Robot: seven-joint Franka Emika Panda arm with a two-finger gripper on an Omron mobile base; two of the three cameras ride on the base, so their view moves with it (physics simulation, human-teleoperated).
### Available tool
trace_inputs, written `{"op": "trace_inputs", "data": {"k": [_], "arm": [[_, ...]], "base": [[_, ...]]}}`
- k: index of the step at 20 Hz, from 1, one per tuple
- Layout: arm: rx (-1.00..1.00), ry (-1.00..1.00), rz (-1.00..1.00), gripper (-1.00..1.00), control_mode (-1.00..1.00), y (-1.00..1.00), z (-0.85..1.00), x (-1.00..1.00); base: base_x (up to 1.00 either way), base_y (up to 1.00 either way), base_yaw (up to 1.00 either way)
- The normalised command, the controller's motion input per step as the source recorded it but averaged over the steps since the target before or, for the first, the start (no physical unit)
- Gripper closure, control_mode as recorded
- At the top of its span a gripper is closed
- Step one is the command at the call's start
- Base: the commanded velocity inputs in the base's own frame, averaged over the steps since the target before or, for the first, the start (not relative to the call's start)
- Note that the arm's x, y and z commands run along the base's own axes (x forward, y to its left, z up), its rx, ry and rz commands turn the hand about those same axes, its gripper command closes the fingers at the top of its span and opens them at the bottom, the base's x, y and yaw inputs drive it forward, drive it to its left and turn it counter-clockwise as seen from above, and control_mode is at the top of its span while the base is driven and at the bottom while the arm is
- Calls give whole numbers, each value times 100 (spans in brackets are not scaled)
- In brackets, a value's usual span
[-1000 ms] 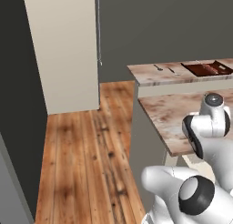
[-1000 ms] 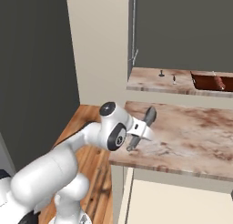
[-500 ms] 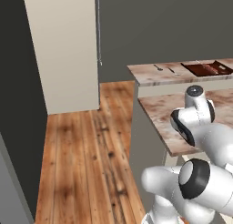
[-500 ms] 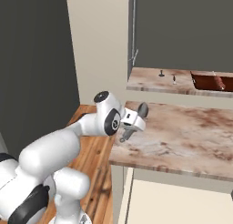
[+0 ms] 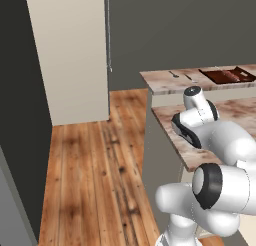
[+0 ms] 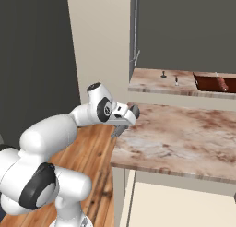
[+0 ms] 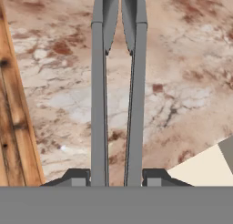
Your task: Take the tongs from the drawer on the right and place them on the dining counter next to the tray containing the kebab skewer.
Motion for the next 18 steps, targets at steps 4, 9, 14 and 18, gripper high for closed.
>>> {"op": "trace_inputs", "data": {"k": [4,9,14,18], "arm": [[0,12,0,100,-100,43,0,19],[0,9,0,100,-100,43,7,28],[0,10,0,100,-100,51,24,41],[0,9,0,100,-100,49,15,38]], "base": [[0,0,0],[0,0,0],[0,0,0],[0,0,0]]}}
